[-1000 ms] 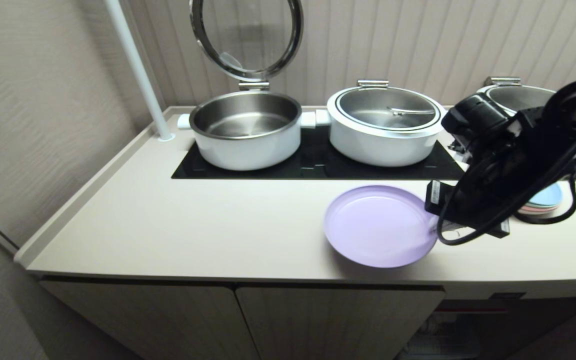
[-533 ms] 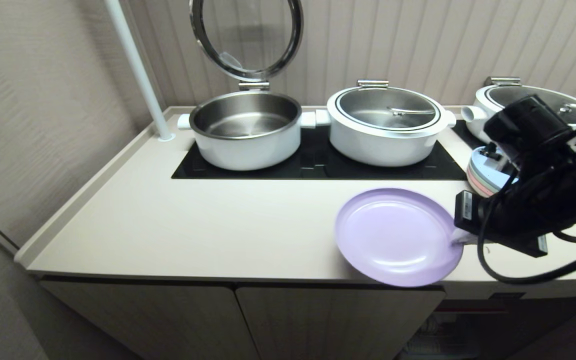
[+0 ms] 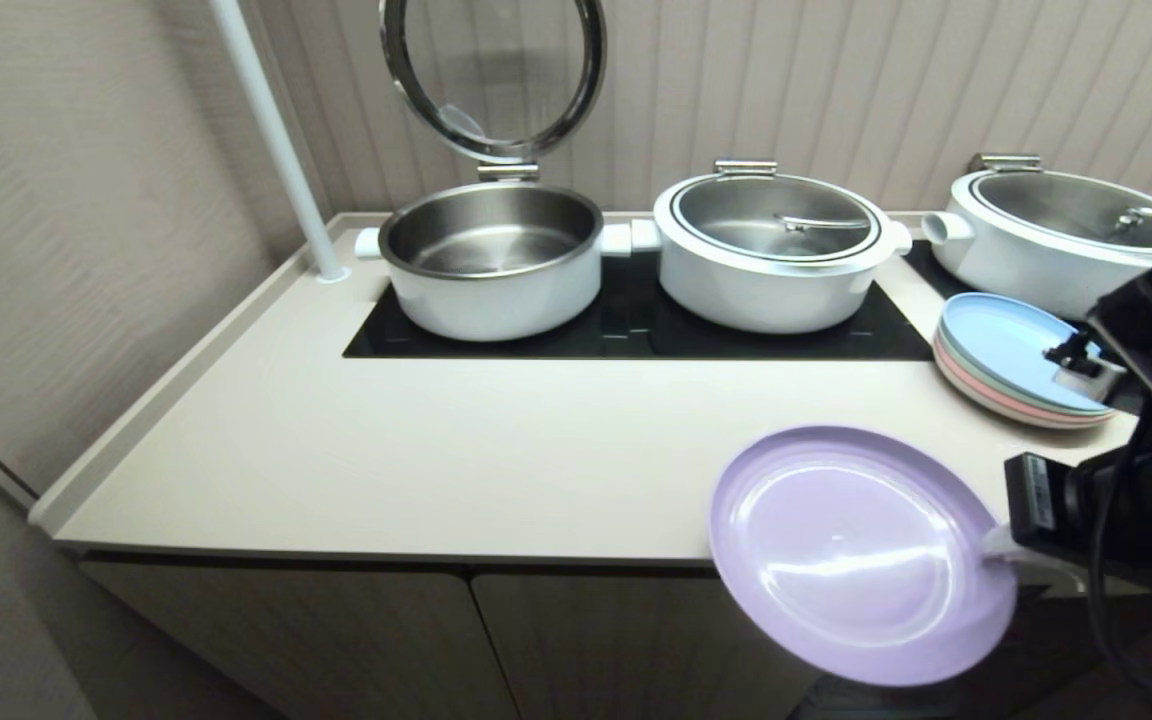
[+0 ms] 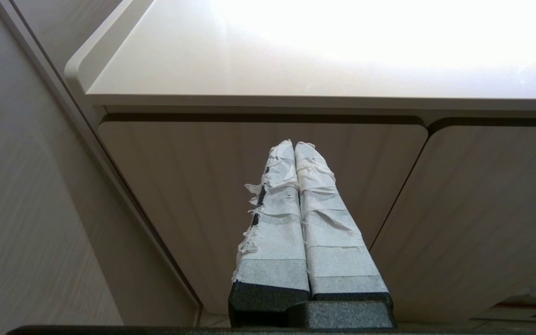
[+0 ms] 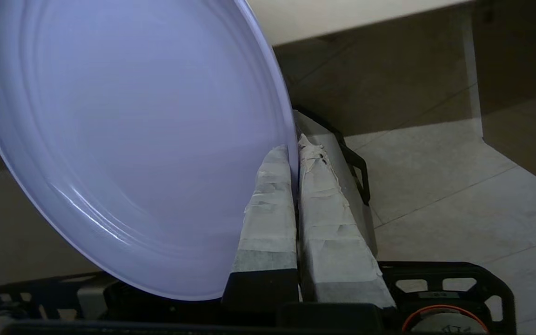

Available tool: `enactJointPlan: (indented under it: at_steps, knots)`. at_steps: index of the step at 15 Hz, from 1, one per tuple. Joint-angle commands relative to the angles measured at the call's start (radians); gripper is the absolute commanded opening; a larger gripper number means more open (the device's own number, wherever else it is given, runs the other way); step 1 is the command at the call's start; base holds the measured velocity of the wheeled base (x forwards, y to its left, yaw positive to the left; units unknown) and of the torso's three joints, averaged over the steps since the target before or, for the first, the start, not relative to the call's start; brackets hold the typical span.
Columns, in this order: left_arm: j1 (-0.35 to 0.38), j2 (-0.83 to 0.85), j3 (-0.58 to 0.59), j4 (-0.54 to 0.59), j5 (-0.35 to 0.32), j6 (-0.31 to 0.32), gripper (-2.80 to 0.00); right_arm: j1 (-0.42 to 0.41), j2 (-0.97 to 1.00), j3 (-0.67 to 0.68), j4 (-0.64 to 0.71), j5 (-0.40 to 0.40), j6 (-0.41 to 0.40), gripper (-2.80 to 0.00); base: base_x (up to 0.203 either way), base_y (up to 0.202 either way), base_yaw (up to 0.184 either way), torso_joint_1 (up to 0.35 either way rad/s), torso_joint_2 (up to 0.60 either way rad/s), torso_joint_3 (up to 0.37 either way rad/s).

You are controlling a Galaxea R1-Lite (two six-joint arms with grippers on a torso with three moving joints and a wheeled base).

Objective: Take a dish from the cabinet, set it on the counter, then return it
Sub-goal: Put it back into the cabinet

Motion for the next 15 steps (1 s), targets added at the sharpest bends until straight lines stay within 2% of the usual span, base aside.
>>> enactJointPlan:
  at_steps: [1, 8, 15]
  knots:
    - [0.000, 0.000, 0.000, 0.000, 0.000, -0.001, -2.80, 0.001, -0.077, 0.074, -0.011, 0.001, -0.017, -2.80, 0.000, 0.000, 0.000, 0.000, 0.00, 0.000]
    - [0.000, 0.000, 0.000, 0.000, 0.000, -0.001, -2.80, 0.003, -0.301, 0.311, -0.034, 0.032, -0.130, -2.80, 0.000, 0.000, 0.000, 0.000, 0.00, 0.000]
    - [0.000, 0.000, 0.000, 0.000, 0.000, -0.001, -2.80, 0.012, -0.404, 0.415, -0.021, 0.063, -0.151, -2.80, 0.000, 0.000, 0.000, 0.000, 0.00, 0.000]
